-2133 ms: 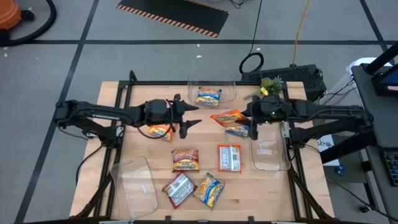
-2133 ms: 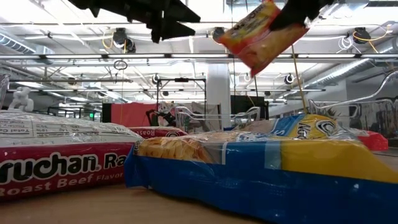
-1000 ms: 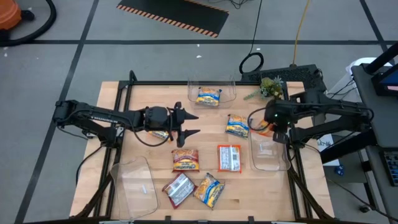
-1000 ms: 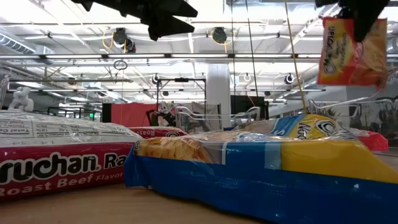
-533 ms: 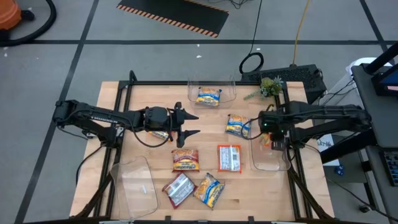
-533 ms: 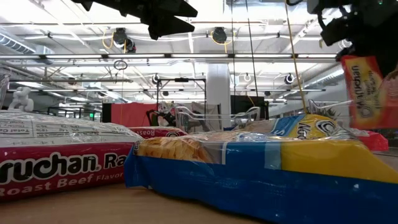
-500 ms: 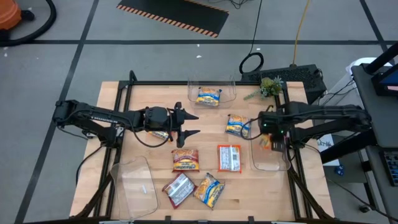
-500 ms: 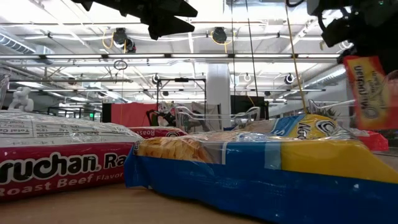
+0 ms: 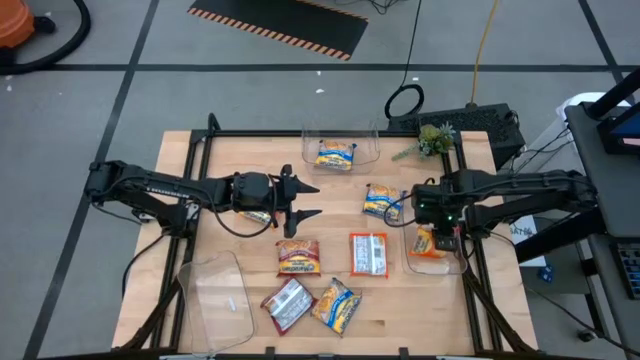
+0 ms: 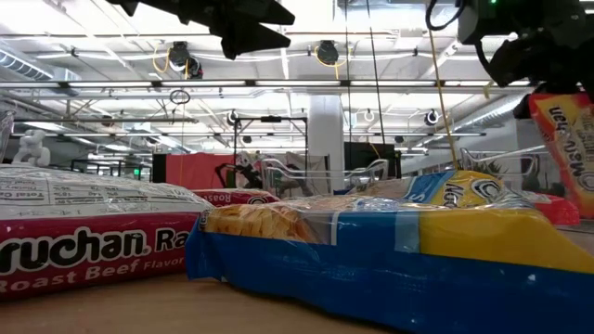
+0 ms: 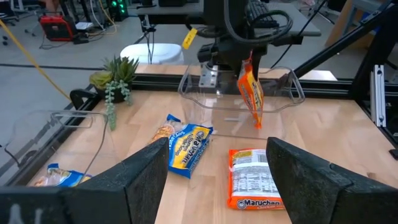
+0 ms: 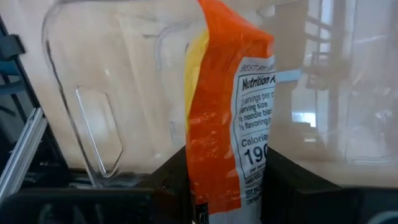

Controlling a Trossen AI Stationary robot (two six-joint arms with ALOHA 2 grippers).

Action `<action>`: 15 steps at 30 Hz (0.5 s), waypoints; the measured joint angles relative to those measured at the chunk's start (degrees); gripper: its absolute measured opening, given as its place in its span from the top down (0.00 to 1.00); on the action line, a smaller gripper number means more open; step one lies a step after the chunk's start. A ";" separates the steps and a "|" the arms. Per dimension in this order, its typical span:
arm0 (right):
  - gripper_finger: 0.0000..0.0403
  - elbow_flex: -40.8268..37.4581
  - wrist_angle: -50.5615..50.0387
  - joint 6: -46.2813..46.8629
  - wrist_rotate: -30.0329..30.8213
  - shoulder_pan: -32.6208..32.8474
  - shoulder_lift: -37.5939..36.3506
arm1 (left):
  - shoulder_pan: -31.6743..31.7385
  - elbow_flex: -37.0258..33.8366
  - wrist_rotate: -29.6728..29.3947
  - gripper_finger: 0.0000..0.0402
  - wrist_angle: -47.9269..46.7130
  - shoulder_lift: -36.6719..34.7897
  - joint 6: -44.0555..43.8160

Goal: Sort Maruchan noodles
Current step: Put the middle orange noodle pack into the right transparent bin

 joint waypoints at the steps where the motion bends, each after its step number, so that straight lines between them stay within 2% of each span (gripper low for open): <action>1: 0.73 -0.39 0.03 -0.10 -0.67 0.00 0.00 | -0.02 0.00 0.00 0.32 0.00 0.00 0.00; 5: 0.73 -0.99 0.14 0.26 -0.54 0.02 0.00 | -0.02 0.00 0.00 0.32 -0.02 0.00 0.00; 8: 0.72 -0.99 0.46 1.60 3.37 0.02 0.00 | -0.02 -0.02 0.00 0.32 -0.02 0.00 0.00; 15: 0.55 -0.99 1.03 1.26 8.04 0.02 0.00 | -0.02 -0.01 0.00 0.32 -0.04 0.01 -0.91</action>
